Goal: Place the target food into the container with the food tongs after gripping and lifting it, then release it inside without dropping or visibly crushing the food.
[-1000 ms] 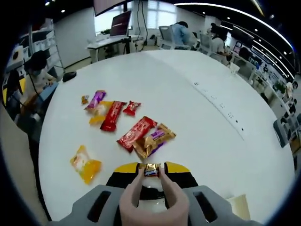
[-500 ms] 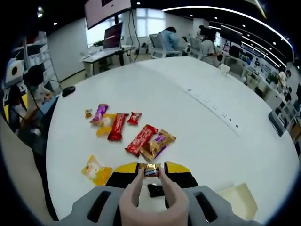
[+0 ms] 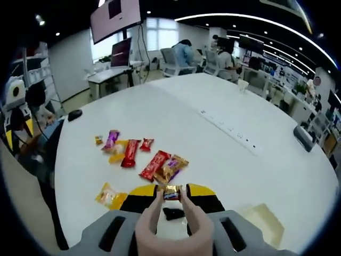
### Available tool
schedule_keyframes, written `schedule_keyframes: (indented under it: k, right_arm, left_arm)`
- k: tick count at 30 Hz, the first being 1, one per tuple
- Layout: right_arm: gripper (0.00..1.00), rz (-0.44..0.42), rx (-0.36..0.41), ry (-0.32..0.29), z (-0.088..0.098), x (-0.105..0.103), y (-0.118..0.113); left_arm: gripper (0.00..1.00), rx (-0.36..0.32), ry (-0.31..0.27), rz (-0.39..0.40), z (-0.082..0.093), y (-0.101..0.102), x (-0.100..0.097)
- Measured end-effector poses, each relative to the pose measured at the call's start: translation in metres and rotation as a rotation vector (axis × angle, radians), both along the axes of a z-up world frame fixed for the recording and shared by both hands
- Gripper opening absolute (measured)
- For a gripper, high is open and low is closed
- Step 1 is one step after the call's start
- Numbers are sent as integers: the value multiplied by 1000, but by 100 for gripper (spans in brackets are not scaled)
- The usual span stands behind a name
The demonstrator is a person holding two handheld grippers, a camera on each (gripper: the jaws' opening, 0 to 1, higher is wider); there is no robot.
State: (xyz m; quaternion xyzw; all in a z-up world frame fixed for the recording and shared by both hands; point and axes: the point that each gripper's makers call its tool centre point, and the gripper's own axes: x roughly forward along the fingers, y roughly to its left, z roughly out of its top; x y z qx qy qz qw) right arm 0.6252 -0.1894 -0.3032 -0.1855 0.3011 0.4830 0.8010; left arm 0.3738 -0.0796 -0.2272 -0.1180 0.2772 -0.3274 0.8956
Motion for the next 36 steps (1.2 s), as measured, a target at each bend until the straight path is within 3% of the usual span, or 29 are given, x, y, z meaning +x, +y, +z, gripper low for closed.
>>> schedule_keyframes:
  k: [36]
  right_arm:
    - [20,-229,61,-79,50,21,-88]
  left_arm:
    - [39,-2,-40,-86,3,-33,0]
